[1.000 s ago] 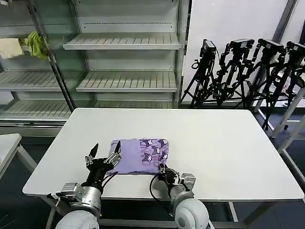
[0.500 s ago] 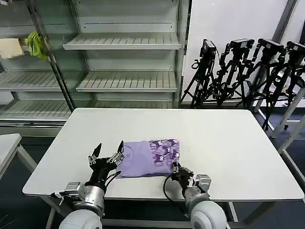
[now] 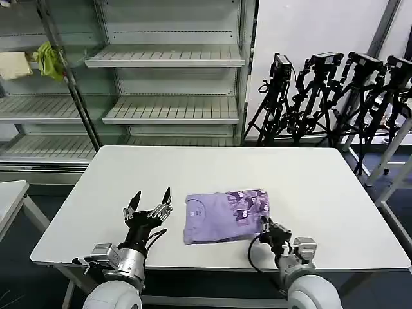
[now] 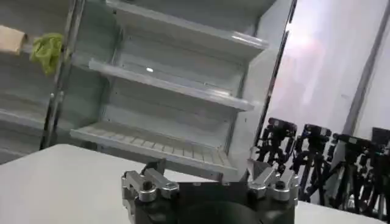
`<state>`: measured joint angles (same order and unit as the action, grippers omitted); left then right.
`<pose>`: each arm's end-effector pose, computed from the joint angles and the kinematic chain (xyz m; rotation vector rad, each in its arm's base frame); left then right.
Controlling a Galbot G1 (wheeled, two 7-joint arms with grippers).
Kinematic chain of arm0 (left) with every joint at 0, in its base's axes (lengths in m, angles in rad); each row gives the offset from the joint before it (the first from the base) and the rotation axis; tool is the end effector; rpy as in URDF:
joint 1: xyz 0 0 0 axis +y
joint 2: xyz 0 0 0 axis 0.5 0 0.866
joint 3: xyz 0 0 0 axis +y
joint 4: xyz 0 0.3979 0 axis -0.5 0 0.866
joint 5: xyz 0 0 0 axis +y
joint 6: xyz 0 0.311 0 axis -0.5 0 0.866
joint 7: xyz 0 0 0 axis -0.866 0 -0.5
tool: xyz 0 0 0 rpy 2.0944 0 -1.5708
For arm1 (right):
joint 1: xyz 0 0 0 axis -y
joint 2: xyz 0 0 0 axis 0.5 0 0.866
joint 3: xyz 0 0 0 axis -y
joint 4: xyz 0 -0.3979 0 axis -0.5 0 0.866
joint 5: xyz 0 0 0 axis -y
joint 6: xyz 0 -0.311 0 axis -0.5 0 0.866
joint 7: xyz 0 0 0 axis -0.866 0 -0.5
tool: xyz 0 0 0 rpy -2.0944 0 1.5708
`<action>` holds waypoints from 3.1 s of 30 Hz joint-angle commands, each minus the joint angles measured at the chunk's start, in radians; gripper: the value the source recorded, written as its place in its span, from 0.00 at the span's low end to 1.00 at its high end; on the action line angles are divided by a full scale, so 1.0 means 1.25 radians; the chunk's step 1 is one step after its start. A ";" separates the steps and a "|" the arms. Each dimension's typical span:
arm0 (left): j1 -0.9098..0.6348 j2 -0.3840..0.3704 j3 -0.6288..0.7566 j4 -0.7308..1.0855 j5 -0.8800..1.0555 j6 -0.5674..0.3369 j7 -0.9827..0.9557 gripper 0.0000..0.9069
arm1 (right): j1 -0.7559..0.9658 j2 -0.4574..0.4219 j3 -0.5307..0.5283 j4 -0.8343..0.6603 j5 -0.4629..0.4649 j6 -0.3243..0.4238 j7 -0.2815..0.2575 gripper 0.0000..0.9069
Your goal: Fold and organize the clothes.
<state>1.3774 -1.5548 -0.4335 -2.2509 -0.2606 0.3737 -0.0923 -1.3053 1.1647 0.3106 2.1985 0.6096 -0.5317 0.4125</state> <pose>0.1621 -0.0185 -0.2698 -0.1397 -3.0670 0.3929 0.1820 -0.0362 -0.2743 0.1505 -2.7812 -0.1718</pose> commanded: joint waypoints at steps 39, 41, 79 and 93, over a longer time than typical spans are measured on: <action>0.053 0.118 -0.002 -0.124 -0.058 0.138 0.037 1.00 | -0.163 -0.199 0.224 0.253 -0.192 -0.037 -0.069 1.00; 0.060 0.128 -0.003 -0.128 -0.058 0.140 0.039 1.00 | -0.169 -0.207 0.238 0.261 -0.189 -0.036 -0.071 1.00; 0.043 0.135 -0.016 -0.126 -0.049 0.131 0.047 1.00 | -0.204 -0.218 0.290 0.266 -0.143 0.004 -0.068 1.00; 0.042 0.135 -0.018 -0.130 -0.057 0.134 0.043 1.00 | -0.210 -0.214 0.298 0.263 -0.089 -0.009 -0.069 1.00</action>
<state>1.4302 -1.3875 -0.4539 -2.4110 -0.3282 0.5396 -0.0372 -1.5647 0.8978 0.6785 2.5256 0.4541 -0.5361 0.3272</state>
